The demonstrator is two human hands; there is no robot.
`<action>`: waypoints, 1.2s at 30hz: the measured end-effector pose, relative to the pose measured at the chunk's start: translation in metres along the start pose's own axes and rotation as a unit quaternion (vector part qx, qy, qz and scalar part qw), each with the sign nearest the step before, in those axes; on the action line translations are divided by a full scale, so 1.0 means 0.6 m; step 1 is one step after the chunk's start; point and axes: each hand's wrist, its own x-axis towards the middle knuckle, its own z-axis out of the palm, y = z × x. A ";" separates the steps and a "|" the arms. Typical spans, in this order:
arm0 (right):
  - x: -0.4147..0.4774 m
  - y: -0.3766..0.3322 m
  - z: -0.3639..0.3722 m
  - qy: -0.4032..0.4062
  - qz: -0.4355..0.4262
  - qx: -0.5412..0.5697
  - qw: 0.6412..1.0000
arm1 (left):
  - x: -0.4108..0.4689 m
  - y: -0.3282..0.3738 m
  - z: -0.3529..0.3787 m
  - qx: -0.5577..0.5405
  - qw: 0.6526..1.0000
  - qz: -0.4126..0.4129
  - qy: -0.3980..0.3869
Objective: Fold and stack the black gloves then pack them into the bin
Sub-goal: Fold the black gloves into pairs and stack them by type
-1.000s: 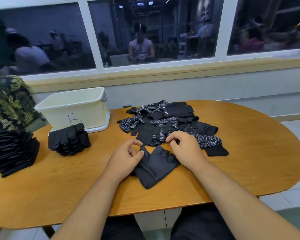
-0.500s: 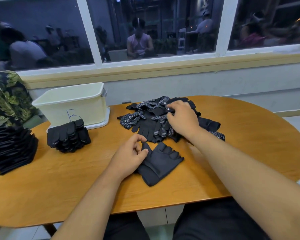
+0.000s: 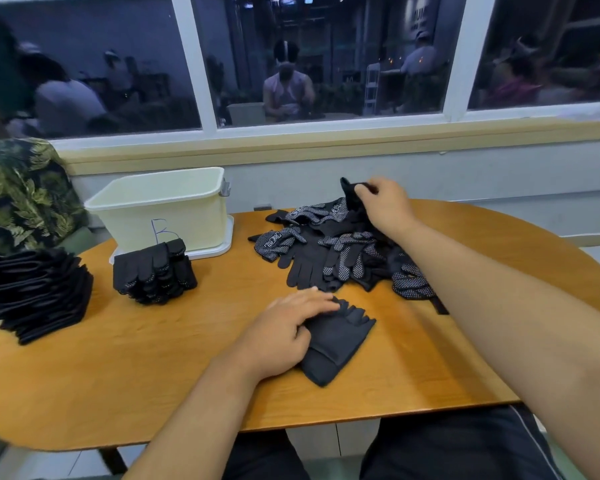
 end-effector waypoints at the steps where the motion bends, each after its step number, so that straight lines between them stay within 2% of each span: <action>1: -0.001 -0.009 -0.014 0.002 0.003 0.051 0.999 | -0.009 0.001 0.000 0.011 1.000 -0.014 -0.010; 4: -0.004 -0.027 -0.036 -0.018 0.034 0.189 0.981 | -0.035 0.005 0.004 0.038 0.996 -0.081 0.028; 8: -0.018 -0.057 -0.034 -0.065 0.030 0.357 0.931 | -0.049 0.006 0.006 0.081 0.978 -0.168 0.095; 10: -0.024 -0.075 -0.030 -0.077 0.009 0.367 0.927 | -0.047 0.005 0.006 0.096 0.970 -0.190 0.114; 12: -0.034 -0.089 -0.028 -0.101 -0.007 0.377 0.921 | -0.046 0.001 0.003 0.068 0.966 -0.206 0.139; 17: -0.069 -0.109 -0.011 -0.158 -0.029 0.392 0.906 | -0.055 -0.012 -0.012 -0.151 0.934 -0.235 0.222; 20: -0.088 -0.108 0.006 -0.198 -0.029 0.392 0.898 | -0.065 -0.009 -0.012 -0.131 0.941 -0.213 0.226; 23: -0.107 -0.108 0.020 -0.223 -0.025 0.384 0.896 | -0.074 -0.004 -0.006 -0.056 0.961 -0.196 0.189; 26: -0.128 -0.107 0.030 -0.236 -0.011 0.383 0.893 | -0.080 0.002 -0.001 0.017 0.963 -0.200 0.182; 29: -0.152 -0.108 0.038 -0.240 -0.004 0.387 0.890 | -0.081 0.003 -0.003 -0.022 0.954 -0.210 0.212; 31: -0.166 -0.107 0.040 -0.246 -0.001 0.395 0.885 | -0.080 0.001 -0.010 -0.103 0.934 -0.230 0.255; 34: -0.180 -0.108 0.038 -0.260 -0.002 0.402 0.878 | -0.079 0.000 -0.027 -0.238 0.875 -0.264 0.328; 36: -0.189 -0.109 0.036 -0.265 -0.011 0.407 0.874 | -0.081 -0.001 -0.036 -0.283 0.846 -0.279 0.356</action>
